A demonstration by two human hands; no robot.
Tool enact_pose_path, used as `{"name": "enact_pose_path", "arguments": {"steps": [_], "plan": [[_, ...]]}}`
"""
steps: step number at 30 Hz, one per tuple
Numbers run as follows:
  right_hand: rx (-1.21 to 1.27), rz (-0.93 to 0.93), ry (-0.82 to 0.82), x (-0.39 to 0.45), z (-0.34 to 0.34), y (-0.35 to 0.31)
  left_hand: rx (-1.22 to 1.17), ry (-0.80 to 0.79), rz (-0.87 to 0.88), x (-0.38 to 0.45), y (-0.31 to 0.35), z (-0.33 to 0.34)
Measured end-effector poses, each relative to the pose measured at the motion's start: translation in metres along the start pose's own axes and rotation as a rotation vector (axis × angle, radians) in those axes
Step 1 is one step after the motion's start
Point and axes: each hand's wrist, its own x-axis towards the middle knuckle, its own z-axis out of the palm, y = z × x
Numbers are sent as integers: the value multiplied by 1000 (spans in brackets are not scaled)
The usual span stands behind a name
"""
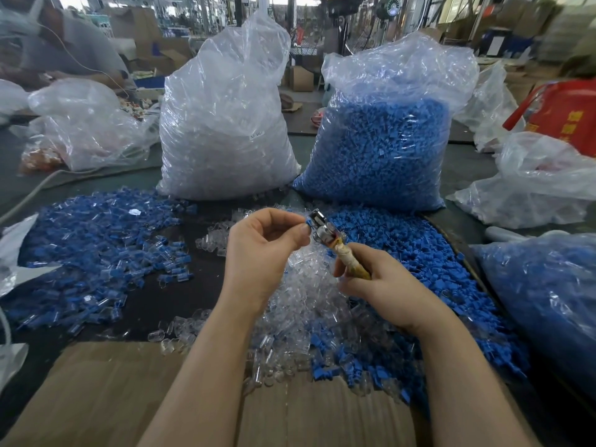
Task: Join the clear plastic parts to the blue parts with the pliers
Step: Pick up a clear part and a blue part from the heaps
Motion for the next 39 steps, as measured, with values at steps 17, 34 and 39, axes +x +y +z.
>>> {"name": "enact_pose_path", "arguments": {"steps": [17, 34, 39], "plan": [[-211, 31, 138, 5, 2, 0, -218, 181, -338, 10, -4, -21], [-541, 447, 486, -1, -22, 28, -1015, 1042, -433, 13, -26, -114], [-574, 518, 371, 0, -21, 26, -1039, 1051, -390, 14, -24, -114]]}}
